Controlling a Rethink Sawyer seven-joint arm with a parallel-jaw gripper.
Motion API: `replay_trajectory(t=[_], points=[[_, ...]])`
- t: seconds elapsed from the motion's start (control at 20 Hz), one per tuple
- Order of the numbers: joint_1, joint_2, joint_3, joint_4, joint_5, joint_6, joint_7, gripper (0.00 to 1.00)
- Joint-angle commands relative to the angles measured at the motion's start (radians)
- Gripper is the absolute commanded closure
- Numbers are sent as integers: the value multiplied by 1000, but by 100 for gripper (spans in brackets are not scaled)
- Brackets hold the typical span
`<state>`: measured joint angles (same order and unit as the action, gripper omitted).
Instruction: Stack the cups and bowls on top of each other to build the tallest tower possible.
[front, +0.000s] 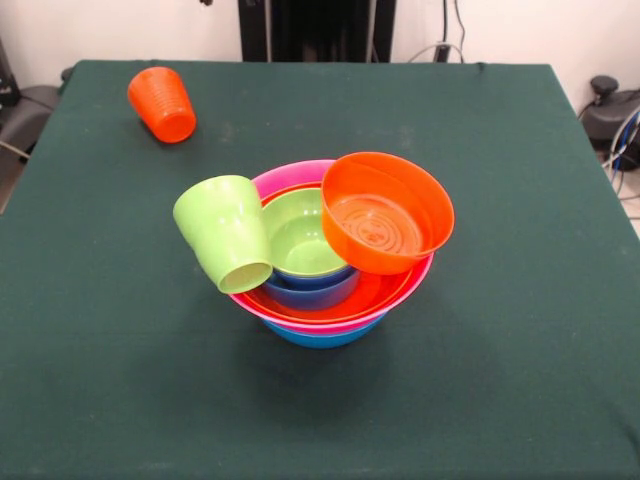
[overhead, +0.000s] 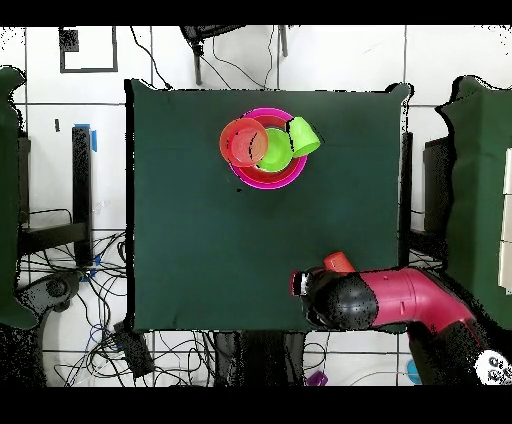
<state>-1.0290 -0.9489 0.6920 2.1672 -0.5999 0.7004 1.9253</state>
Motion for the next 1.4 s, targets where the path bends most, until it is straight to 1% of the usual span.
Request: replay_trajectory(t=[0.05,0.1,0.3,0.5,0.85,1.15,1.4], points=[[69,105,-27,-120,-77,90,-105,0],[66,123,-31,-136,-101,87,-121,0],[63,196,-41,-196,-154,67,-156,0],[53,232,-39,-231,-179,72,-189,0],[42,235,-29,-233,-192,82,-203,0],[24,270,-36,-243,-211,80,-217,0],[24,255,-50,-241,-243,92,-226,0]])
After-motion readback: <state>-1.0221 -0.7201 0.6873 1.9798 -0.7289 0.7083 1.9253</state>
